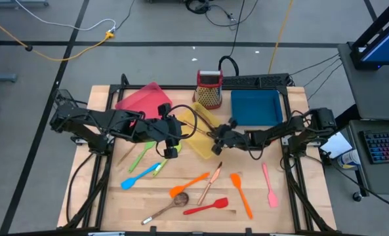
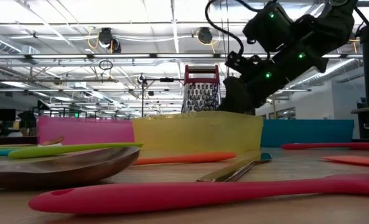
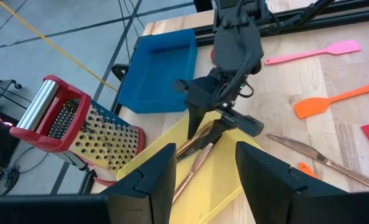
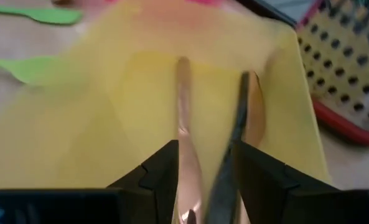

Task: Pick & Place Kitchen Items
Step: Put the brown table knife into the yellow bin

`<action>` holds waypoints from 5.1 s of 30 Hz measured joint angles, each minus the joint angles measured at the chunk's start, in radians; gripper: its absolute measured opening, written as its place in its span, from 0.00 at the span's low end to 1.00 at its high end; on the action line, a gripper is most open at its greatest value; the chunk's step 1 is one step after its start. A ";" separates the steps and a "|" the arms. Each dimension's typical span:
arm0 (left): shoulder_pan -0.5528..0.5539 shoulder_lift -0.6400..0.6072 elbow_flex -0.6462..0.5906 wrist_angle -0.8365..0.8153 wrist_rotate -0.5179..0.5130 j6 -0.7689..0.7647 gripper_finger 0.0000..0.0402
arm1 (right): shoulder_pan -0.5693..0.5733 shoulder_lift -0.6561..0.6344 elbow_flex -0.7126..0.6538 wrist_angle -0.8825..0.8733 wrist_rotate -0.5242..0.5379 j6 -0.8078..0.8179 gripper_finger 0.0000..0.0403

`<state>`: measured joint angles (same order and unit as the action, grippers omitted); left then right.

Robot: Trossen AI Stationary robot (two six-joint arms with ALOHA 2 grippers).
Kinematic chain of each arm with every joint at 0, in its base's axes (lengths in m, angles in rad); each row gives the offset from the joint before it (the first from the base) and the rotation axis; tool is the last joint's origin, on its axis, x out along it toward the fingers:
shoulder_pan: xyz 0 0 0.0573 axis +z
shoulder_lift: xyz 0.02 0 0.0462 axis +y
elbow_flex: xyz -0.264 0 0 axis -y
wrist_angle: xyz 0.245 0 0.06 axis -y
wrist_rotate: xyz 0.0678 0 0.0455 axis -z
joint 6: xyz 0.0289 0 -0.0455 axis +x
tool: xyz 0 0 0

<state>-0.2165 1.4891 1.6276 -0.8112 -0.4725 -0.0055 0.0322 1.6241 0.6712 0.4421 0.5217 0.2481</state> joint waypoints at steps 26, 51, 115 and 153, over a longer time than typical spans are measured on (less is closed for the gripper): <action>-0.024 -0.139 -0.001 -0.198 -0.079 0.031 0.43 | 0.213 -0.037 0.002 0.143 -0.317 -0.152 0.37; -0.023 -0.149 -0.001 -0.175 -0.140 0.032 0.43 | 0.280 0.202 0.097 0.073 -0.710 -0.290 0.46; -0.023 -0.149 -0.001 -0.186 -0.140 -0.032 0.43 | 0.427 0.064 -0.175 0.028 -0.388 -0.153 0.22; -0.023 -0.149 -0.001 -0.180 -0.140 -0.026 0.43 | 0.406 0.176 -0.103 0.405 -0.423 -0.231 0.47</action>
<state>-0.2390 1.3403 1.6268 -0.9909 -0.6128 -0.0315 0.4377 1.7997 0.5679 0.8470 0.0984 0.0175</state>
